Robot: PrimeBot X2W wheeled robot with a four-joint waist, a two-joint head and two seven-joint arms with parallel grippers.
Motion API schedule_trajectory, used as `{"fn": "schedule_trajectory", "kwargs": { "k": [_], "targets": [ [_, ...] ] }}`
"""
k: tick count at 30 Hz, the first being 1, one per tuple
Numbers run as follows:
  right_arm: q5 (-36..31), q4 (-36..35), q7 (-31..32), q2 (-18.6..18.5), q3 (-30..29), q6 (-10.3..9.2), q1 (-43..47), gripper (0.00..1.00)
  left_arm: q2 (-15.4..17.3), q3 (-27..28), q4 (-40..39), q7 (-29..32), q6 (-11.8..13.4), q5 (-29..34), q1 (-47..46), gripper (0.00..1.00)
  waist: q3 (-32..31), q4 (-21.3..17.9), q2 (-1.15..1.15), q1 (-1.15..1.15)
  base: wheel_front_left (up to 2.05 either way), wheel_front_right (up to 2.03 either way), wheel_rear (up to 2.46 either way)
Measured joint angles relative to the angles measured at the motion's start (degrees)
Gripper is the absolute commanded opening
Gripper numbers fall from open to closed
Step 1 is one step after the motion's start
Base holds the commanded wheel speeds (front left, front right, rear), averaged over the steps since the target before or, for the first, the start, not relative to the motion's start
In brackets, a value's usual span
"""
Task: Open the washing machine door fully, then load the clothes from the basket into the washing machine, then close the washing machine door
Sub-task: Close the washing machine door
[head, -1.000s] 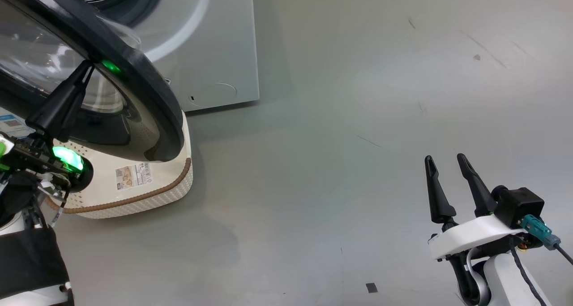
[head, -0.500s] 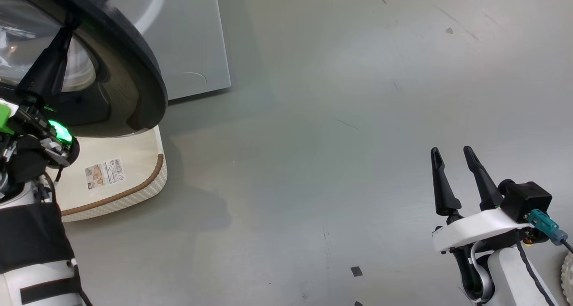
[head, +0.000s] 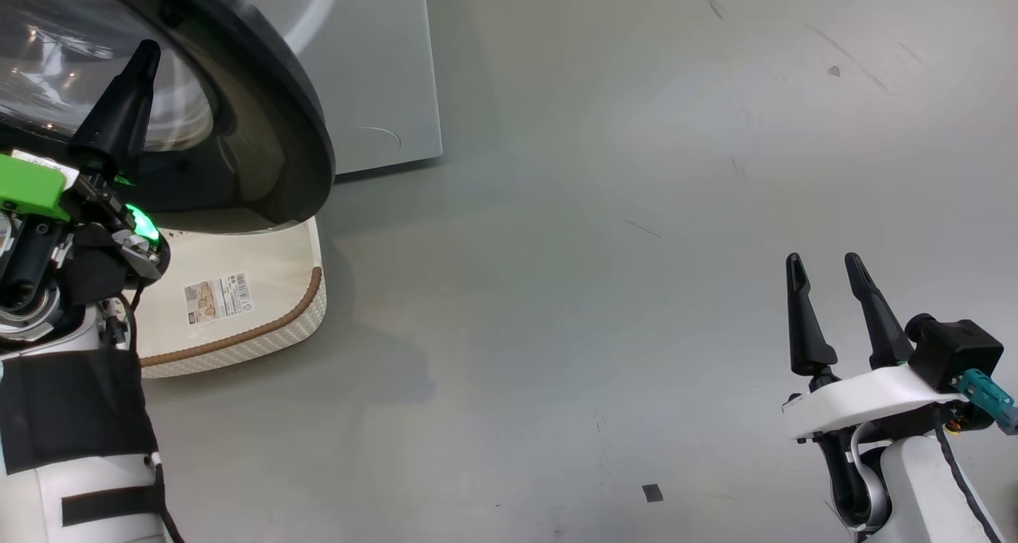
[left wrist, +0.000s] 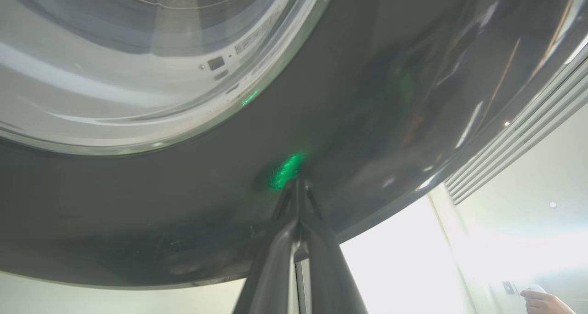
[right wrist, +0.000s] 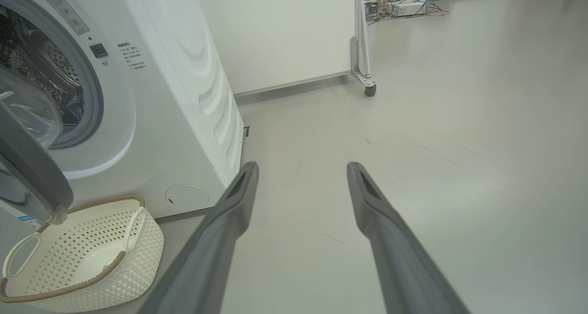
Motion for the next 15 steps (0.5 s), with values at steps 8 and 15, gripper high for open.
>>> {"fn": "schedule_trajectory", "kwargs": {
  "k": [8,15],
  "targets": [
    [-0.07,0.04,0.0,0.01,-0.47,0.0,0.01,1.0,0.0,-1.09,0.29,-2.49,0.0,-2.1,0.74,0.0,-1.21,2.73,0.0,0.0,0.0,0.0,0.0],
    [-0.15,0.55,0.0,0.1,-0.48,0.0,0.07,1.0,-0.01,-2.07,0.16,-4.35,0.0,-2.71,4.2,0.0,-3.19,4.49,0.0,0.0,0.0,0.0,0.0]
  ]
}}
